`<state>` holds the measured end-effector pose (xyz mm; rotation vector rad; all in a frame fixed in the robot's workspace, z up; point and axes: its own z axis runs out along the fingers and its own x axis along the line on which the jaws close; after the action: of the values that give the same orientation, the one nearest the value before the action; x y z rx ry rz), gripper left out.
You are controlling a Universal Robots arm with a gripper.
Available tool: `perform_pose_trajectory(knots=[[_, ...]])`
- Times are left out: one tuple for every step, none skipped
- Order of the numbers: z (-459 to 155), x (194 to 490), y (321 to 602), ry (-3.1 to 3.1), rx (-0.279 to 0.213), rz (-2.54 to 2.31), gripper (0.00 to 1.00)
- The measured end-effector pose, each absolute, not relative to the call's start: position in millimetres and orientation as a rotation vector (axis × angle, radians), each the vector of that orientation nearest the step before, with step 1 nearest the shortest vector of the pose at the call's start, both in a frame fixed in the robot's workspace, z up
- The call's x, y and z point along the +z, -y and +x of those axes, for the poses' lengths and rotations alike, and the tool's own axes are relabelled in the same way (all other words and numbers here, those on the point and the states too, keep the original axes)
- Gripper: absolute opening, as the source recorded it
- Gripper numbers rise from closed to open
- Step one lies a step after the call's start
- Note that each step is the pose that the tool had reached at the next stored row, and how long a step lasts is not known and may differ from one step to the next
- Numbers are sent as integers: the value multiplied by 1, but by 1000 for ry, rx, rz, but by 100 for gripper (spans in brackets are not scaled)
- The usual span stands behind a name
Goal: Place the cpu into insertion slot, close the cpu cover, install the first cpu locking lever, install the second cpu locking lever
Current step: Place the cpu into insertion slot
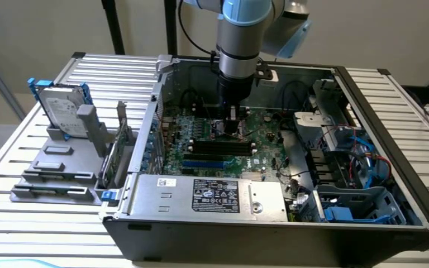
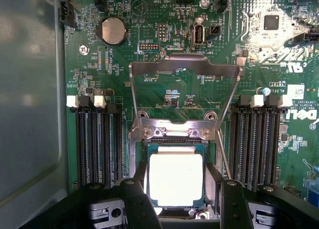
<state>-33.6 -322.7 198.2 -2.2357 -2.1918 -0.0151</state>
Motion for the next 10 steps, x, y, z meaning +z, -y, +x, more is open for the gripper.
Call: perform_pose_trajectory(knots=[[-34,198,323,2191,-15,-2236,54],[-34,198,323,2190,-15,-2237,54],[-34,198,323,2190,-15,-2238,54],[-34,198,323,2189,-15,-2238,54],[-34,198,323,2189,-15,-2239,54],[-34,198,323,2188,-15,-2239,54],[-33,198,323,2188,-15,-2239,54],[-33,198,322,2188,-15,-2240,54],[-33,198,322,2188,-15,-2240,54],[-33,198,322,2188,-15,-2240,54]])
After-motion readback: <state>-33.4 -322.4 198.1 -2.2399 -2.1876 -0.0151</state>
